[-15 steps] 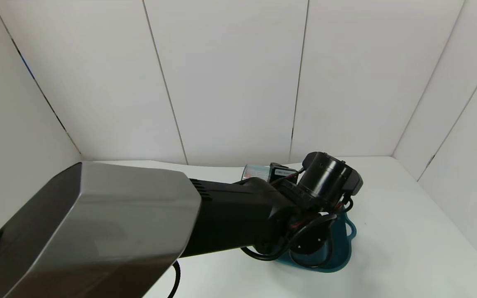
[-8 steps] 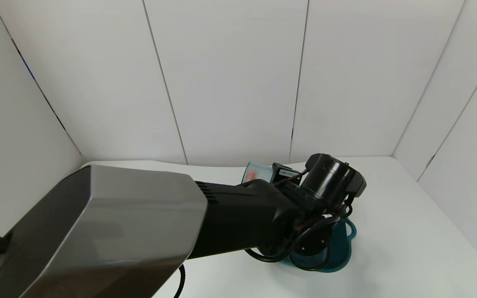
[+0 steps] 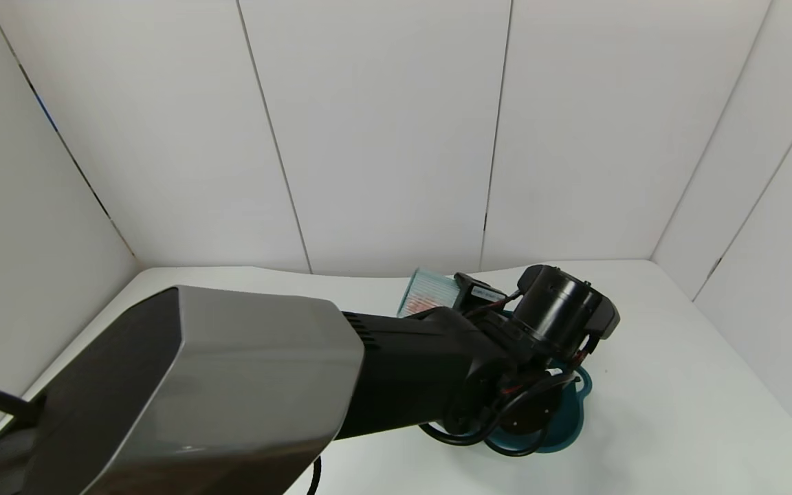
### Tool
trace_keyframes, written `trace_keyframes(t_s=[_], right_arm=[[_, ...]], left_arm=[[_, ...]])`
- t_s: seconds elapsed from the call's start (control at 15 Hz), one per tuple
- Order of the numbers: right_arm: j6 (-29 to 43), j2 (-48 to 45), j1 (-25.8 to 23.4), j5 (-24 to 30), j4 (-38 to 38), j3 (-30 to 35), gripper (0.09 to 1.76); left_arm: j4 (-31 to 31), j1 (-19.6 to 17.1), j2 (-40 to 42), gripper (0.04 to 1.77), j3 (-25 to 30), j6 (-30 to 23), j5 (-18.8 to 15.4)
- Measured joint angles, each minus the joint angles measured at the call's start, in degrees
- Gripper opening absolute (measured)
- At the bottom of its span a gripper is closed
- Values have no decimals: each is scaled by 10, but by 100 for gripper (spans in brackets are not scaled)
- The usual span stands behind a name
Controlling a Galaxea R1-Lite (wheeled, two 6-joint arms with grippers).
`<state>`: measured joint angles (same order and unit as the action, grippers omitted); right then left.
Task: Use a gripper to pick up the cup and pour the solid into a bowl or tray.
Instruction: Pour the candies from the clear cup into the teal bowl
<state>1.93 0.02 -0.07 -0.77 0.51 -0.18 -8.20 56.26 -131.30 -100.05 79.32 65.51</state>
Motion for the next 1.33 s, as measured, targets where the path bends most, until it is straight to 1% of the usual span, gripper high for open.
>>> trace_keyframes(t_s=[0.07, 0.27, 0.6, 1.33], right_arm=[[0, 0, 0, 0, 0, 0, 171], [0, 0, 0, 0, 0, 0, 171], [0, 0, 0, 0, 0, 0, 171], [0, 0, 1, 0, 0, 0, 171]], left_arm=[[1, 2, -1, 132, -1, 7, 7], [0, 7, -2, 132, -7, 23, 11], [-1, 11, -2, 132, -8, 47, 32], [9, 13, -1, 132, -13, 41, 28]])
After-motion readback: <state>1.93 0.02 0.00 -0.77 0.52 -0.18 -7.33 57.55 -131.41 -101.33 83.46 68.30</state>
